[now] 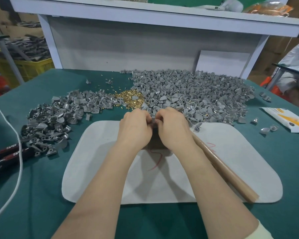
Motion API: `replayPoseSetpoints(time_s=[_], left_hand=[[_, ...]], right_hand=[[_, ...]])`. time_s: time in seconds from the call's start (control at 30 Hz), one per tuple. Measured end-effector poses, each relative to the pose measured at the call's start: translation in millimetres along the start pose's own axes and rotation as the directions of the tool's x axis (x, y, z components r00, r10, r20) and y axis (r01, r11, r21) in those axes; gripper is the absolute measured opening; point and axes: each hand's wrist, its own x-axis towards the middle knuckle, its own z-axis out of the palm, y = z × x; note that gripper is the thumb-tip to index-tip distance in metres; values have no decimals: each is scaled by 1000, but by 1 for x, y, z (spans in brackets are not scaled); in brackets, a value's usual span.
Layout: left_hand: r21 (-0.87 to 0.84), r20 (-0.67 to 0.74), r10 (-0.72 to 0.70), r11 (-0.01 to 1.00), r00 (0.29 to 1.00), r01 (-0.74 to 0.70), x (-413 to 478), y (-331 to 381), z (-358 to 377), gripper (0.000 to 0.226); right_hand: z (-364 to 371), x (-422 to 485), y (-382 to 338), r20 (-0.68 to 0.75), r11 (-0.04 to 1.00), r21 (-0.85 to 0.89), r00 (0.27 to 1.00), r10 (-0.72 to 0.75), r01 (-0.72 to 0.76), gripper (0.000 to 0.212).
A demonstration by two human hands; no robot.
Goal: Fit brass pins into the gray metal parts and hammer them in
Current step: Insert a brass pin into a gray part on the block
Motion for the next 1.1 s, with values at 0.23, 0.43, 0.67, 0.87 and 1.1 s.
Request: replayPoseSetpoints(time_s=[0.23, 0.43, 0.67, 0.87, 1.1], left_hand=[[38, -5, 39, 999, 999, -38, -1, 1, -1, 14], [9, -14, 7, 1000, 1000, -7, -2, 0, -1, 7], [-6, -17, -4, 1000, 1000, 4, -2, 0, 1, 6], [9, -23, -8, 1000, 1000, 8, -3, 1, 2, 8], [-19, -30, -11, 1000, 999, 10, -2, 1, 3, 8]], right_hand=[[-2, 0, -8, -14, 993, -121, 1000, 11, -12, 12], [-1, -1, -3, 14, 988, 77, 991, 134, -134, 12], [-1, -2, -4, -12, 971, 165, 984, 175, -171, 15], [1, -4, -6, -49, 964, 183, 977, 206, -194, 16], [7, -2, -9, -81, 980, 73, 979, 189, -184, 15]])
